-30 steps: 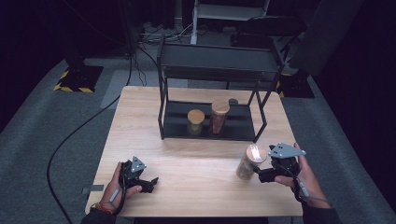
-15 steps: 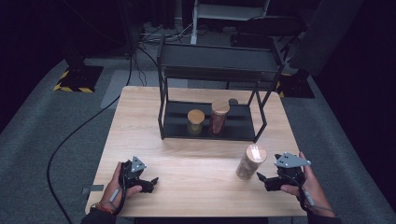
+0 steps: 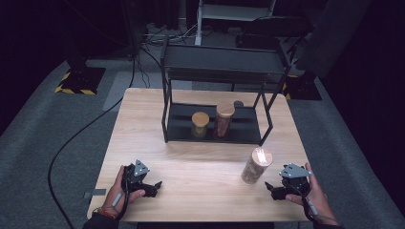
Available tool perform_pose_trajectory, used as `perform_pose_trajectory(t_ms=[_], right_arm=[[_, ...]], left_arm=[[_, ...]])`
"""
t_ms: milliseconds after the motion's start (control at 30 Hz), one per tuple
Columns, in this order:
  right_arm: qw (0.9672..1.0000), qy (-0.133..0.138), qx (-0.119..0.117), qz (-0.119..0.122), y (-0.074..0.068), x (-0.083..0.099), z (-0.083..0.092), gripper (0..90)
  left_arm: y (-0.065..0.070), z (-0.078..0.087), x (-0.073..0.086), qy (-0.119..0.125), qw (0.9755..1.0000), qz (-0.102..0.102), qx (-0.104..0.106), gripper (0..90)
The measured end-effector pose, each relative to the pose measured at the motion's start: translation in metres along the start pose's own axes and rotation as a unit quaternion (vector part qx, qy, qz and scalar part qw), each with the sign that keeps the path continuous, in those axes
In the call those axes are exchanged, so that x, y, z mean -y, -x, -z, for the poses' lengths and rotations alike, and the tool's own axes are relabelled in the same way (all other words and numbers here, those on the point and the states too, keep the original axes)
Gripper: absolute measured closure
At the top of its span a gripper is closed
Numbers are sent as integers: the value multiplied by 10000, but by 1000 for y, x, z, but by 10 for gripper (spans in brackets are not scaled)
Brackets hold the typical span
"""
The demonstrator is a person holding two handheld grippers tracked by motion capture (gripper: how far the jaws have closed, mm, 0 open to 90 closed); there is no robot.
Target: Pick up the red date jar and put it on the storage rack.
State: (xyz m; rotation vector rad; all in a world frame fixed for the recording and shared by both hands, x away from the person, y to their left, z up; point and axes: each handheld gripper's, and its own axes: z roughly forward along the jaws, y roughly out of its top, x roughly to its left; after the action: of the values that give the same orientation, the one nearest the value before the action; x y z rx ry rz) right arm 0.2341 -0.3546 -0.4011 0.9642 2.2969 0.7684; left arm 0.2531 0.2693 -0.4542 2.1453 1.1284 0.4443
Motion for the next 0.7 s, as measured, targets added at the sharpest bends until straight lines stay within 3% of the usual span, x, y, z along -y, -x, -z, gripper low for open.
perform_pose_trajectory(t_ms=[100,433,700], right_arm=[[9999,-110,103,31,-2,5,-7,33],[9990,-265,211,-282,5,24,-21,33],[9978,-202,207,-600,14,37,-25,26]], left_arm=[[0,0,0,-1,10000,-1,4,3],[0,0,0,-2,10000,-6,4,3],[0,0,0,-2,10000,0,5,3]])
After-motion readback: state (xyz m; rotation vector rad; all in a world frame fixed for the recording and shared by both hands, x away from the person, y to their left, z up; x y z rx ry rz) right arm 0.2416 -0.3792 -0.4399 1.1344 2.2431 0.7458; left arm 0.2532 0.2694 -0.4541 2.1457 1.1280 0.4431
